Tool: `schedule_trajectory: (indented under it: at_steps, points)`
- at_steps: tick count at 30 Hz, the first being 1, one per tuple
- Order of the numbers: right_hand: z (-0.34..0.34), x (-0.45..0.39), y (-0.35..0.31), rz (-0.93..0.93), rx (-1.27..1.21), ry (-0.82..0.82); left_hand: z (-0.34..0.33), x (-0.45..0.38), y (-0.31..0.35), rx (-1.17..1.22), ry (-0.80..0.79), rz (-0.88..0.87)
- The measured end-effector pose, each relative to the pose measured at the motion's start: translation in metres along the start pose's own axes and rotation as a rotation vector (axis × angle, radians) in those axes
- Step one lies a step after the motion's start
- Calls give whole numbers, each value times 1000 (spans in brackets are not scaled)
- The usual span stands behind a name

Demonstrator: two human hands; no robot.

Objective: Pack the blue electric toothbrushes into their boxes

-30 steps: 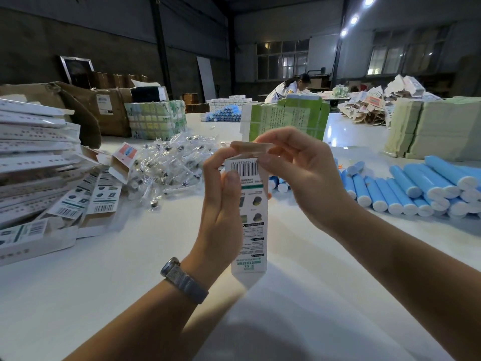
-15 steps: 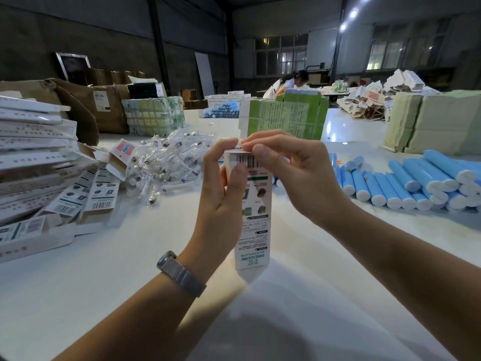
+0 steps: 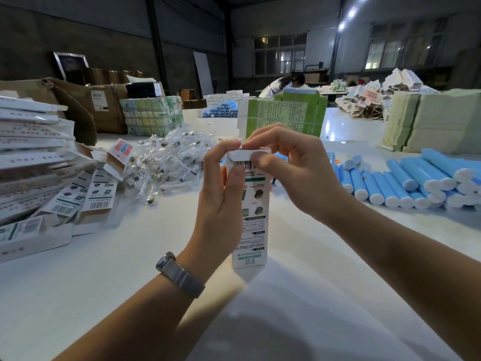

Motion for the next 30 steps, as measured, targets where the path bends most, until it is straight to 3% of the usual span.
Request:
schedule_trajectory:
  at_steps: [12,17,30]
  points:
    - [-1,0,-10,125,221,-16,1,2,1,-60,12,9]
    - [5,-4,-12,117,203,54,-2,3,3,-54,-19,-16]
    - [9,-8,-7,60,142,26,-3,4,9,-85,-24,-77]
Point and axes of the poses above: each hand's wrist, its own x-axis away from the middle knuckle, its own z-axis out of the back of the hand, y = z × x, the point moved 9 cm from there along -x, towards the middle knuckle, and after that the axes turned 7 degrees about -x, right-handed, at the moved point
